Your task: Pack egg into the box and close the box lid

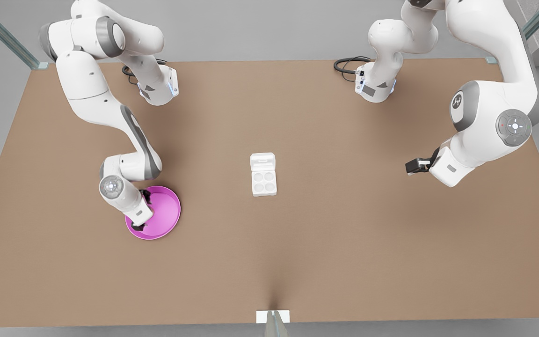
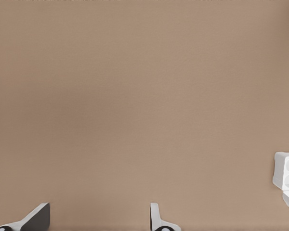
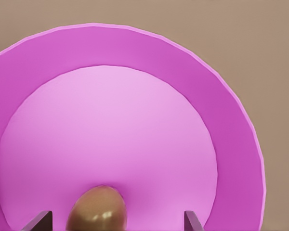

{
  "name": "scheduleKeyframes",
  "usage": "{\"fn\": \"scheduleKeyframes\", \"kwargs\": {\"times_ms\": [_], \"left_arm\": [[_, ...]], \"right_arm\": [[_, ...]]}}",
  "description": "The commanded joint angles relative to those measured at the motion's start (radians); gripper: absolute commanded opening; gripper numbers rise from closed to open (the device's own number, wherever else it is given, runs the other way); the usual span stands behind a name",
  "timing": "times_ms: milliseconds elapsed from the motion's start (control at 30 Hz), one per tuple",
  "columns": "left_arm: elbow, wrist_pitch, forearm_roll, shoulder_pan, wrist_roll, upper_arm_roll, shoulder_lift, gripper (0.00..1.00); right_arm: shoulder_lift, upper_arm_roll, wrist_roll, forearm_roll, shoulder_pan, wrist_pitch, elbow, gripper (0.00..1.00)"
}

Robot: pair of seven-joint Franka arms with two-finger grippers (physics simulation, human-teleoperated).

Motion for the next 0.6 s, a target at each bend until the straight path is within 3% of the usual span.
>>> {"fn": "scheduleKeyframes", "kwargs": {"times_ms": [0, 333, 400, 567], "left_arm": [[0.000, 0.000, 0.000, 0.000, 0.000, 0.000, 0.000, 1.00], [0.000, -0.002, 0.000, 0.000, 0.000, 0.002, 0.000, 1.00], [0.000, -0.002, 0.000, 0.000, 0.000, 0.002, 0.000, 1.00], [0.000, -0.002, 0.000, 0.000, 0.000, 0.002, 0.000, 1.00]], "right_arm": [[0.001, 0.001, -0.002, 0.000, -0.001, 0.000, 0.000, 1.00], [0.015, -0.002, -0.005, -0.002, -0.006, 0.000, -0.014, 1.00], [0.015, -0.002, -0.005, 0.000, -0.010, 0.000, -0.011, 0.80], [0.015, -0.002, -0.003, 0.000, -0.012, 0.000, -0.007, 0.66]]}}
